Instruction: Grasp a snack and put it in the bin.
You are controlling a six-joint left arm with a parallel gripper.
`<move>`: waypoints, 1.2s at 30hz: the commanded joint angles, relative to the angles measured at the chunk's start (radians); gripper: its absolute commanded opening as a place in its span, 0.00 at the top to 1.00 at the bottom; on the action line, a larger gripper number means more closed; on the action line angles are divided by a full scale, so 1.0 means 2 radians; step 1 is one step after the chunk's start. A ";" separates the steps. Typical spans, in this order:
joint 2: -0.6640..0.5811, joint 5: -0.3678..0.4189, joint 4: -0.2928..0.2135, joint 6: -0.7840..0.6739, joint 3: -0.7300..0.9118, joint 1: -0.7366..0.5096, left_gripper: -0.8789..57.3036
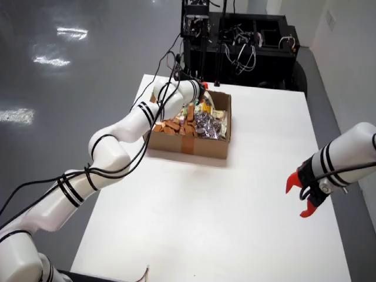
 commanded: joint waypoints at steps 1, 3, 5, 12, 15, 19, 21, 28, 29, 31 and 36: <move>0.001 -0.019 0.000 -0.020 -0.005 0.008 0.36; 0.005 -0.023 0.001 -0.027 -0.014 0.011 0.31; 0.011 -0.020 0.001 -0.031 -0.026 0.013 0.28; 0.045 0.034 0.001 -0.027 -0.092 0.013 0.31; 0.057 0.065 0.002 -0.025 -0.121 0.011 0.38; 0.064 0.102 0.006 -0.022 -0.154 0.006 0.52; 0.066 0.120 0.008 -0.022 -0.169 0.003 0.59; 0.069 0.194 0.018 -0.025 -0.213 -0.004 0.77; 0.069 0.205 0.021 -0.025 -0.219 -0.006 0.79; 0.069 0.225 0.024 -0.025 -0.230 -0.009 0.83; 0.069 0.276 0.030 -0.024 -0.253 -0.019 0.92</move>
